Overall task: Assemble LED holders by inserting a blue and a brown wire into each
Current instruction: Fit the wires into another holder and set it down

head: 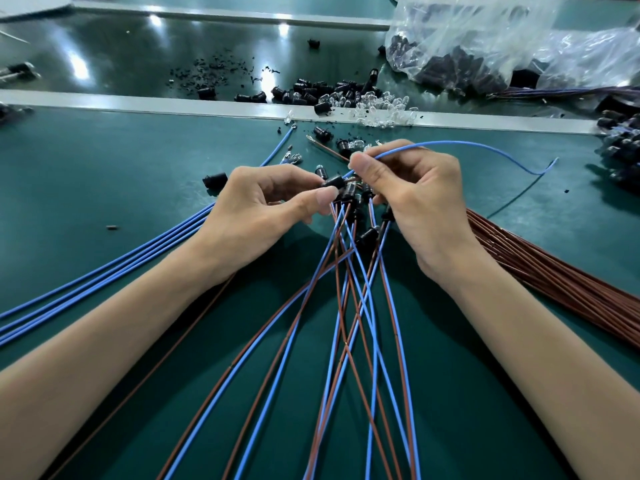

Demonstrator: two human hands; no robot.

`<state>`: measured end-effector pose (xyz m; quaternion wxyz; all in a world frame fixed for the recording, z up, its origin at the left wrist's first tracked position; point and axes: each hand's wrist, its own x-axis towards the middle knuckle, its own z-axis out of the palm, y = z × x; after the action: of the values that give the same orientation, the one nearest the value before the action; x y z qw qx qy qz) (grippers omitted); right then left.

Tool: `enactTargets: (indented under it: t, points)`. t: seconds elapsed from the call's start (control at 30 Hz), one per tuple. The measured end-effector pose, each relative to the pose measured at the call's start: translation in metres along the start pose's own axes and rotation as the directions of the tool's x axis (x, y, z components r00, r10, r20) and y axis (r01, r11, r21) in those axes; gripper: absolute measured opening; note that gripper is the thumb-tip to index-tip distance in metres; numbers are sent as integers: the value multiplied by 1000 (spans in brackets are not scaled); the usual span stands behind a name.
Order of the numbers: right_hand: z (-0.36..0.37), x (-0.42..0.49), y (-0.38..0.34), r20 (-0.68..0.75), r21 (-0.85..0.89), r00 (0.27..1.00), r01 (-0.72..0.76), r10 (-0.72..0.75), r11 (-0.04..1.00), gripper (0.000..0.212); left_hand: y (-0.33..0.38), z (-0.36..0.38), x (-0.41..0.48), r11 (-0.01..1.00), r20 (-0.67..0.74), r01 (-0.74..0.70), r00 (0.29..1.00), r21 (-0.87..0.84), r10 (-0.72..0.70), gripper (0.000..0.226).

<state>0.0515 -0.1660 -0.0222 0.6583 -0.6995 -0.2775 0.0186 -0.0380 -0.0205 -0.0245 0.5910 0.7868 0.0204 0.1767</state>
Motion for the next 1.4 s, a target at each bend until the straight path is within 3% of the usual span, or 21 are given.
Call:
enactTargets:
  t: [0.13,0.3,0.47,0.73,1.0,1.2,1.4]
  points:
    - [0,-1,-2,81,63,995,-58,53,996,14,0,-1,0,1000,35,16,999,15,-16,18]
    - [0,-1,-2,68,151,995,-83,73,985,11,-2,-2,2,998,74,60,995,36,-63,34]
    - [1,-2,-2,111,102,993,-45,34,994,14,-3,-2,3,997,95,68,993,40,-71,36]
    - [2,-2,-5,83,191,995,-66,51,979,14,-1,0,3,999,39,46,998,-24,-45,23]
    - [4,-4,-3,45,97,999,-9,5,995,15,-3,0,1,999,-32,-3,999,-38,1,22]
    - [3,-3,-2,50,153,998,-46,38,987,12,2,3,1,999,-2,-25,1000,-28,25,11]
    - [7,-4,-2,-10,76,1000,6,-5,997,13,2,1,1,1000,19,-10,1000,-10,10,13]
